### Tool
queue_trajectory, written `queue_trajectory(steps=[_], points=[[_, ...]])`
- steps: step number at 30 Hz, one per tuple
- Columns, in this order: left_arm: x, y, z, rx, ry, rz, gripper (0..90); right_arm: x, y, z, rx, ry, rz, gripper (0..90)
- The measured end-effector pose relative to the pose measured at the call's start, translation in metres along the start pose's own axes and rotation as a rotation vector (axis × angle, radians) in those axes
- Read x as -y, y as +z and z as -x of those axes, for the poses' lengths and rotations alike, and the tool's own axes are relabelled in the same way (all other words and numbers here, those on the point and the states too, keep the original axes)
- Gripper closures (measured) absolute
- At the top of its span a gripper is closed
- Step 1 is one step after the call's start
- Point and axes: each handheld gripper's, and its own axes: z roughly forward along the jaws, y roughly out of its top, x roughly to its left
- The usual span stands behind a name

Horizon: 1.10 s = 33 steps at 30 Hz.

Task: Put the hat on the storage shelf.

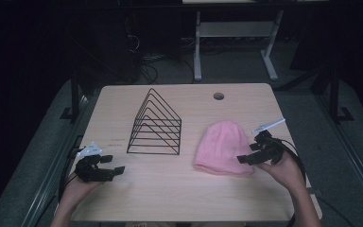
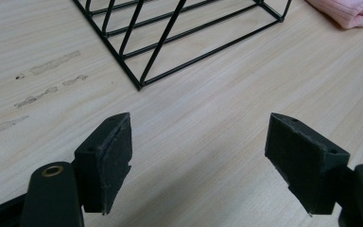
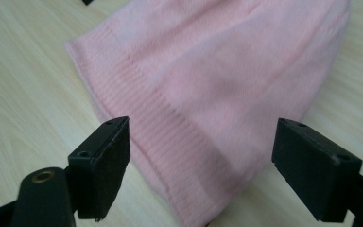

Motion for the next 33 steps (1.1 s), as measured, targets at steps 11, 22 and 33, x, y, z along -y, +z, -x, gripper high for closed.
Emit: queue_trajectory(steps=[11, 22, 33], points=[[0.002, -0.003, 0.001, -0.011, -0.005, -0.001, 23.9, -0.041, 0.003, 0.024, -0.068, 0.029, -0.008, 16.2], [0.0, -0.005, 0.002, -0.009, -0.006, 0.015, 23.9, -0.071, 0.016, 0.048, -0.068, 0.082, -0.022, 14.4], [0.001, -0.002, 0.003, -0.005, -0.012, 0.009, 24.0, -0.096, 0.049, 0.073, -0.084, 0.133, -0.086, 23.1]])
